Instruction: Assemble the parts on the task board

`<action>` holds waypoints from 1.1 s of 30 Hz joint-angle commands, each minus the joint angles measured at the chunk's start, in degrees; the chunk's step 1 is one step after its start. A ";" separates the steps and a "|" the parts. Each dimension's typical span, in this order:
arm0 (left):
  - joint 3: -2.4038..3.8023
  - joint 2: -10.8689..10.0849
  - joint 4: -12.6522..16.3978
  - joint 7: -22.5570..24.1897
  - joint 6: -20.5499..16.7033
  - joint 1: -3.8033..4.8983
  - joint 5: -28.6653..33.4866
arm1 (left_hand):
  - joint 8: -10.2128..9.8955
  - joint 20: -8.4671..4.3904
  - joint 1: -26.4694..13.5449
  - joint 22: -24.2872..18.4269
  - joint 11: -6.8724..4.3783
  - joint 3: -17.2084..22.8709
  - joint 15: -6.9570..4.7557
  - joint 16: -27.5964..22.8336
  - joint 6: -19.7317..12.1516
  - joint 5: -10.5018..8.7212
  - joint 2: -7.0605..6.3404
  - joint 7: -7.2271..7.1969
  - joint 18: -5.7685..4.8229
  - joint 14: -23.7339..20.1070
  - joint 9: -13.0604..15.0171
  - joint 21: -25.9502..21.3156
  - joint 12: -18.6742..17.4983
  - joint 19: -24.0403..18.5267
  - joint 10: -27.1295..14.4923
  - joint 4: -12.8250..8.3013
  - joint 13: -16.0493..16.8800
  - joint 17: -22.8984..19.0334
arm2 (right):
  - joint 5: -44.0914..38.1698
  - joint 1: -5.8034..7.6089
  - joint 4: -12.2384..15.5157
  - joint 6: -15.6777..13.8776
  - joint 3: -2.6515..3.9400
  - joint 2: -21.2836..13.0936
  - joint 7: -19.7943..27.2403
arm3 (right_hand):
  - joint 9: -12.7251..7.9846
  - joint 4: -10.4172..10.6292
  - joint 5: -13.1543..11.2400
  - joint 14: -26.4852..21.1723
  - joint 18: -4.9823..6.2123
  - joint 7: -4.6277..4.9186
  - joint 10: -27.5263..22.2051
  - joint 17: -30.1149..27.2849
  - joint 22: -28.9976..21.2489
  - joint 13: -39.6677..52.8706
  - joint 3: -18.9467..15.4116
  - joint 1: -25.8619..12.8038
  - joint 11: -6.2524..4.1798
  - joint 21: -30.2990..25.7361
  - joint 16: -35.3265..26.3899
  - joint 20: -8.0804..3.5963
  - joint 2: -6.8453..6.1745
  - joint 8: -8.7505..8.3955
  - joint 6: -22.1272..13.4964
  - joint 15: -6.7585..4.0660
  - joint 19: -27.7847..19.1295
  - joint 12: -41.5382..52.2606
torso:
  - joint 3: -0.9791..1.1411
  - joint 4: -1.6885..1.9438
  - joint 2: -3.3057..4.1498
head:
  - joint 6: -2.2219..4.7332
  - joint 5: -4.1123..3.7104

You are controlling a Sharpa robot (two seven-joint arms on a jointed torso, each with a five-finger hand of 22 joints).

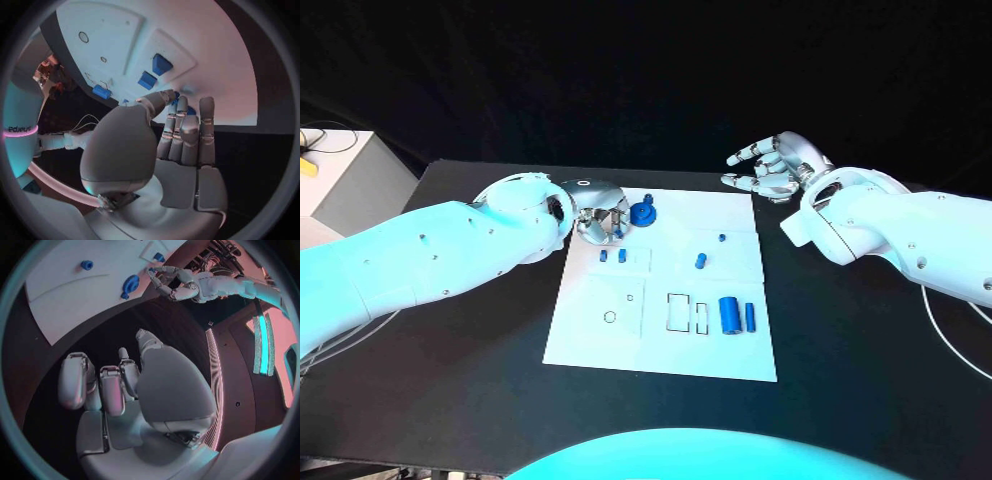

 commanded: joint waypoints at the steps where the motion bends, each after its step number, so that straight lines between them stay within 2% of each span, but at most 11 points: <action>1: -0.06 0.26 -0.09 -0.08 0.83 -0.16 -0.23 | -0.23 -0.47 0.42 0.08 -0.24 -0.45 -0.17 0.39 0.56 -0.18 0.51 0.06 0.92 0.38 0.08 0.30 0.56 0.15 0.42 -0.11 0.35 0.19 | -0.23 -0.03 0.04 0.44 0.02 -0.01 0.58 | -0.05 0.03 0.34 3.53 0.47 -0.09 -0.22 4.88 0.80 0.76 0.34 -0.48 0.03 -0.20 -0.22 -0.32 -0.03 0.34 -0.08 -0.14 -0.08 -0.09 | 0.00 0.03 0.01 | -0.13 -0.04; 22: -0.11 -0.26 -0.10 -0.08 0.88 -0.34 -0.41 | -1.29 -0.75 0.43 0.06 -0.44 -1.82 -0.34 0.83 0.70 -0.20 0.96 -0.10 0.87 0.04 0.00 0.29 3.89 -0.17 -1.51 -0.86 3.38 0.35 | -0.23 -0.04 0.05 0.42 0.02 -0.15 0.61 | -0.05 0.03 0.34 3.53 0.47 -0.09 -0.22 4.88 0.80 0.76 0.34 -0.48 0.03 -0.20 -0.22 -0.32 -0.03 0.34 -0.08 -0.14 -0.08 -0.09 | -0.03 0.02 -0.06 | -0.33 0.08; 33: -0.11 -0.19 -0.01 0.26 0.07 -0.37 0.08 | -2.78 -0.64 0.15 0.06 -0.18 -2.02 -0.11 1.30 -0.38 -0.17 0.94 0.17 0.86 0.04 -0.44 0.34 6.84 -0.33 -4.17 -1.15 5.83 0.81 | -0.23 -0.07 0.02 0.42 0.02 -0.14 0.62 | -0.05 0.03 0.34 3.53 0.47 -0.09 -0.22 4.88 0.80 0.76 0.34 -0.48 0.03 -0.20 -0.22 -0.32 -0.03 0.34 -0.08 -0.14 -0.08 -0.09 | -0.01 0.04 -0.06 | -0.39 0.09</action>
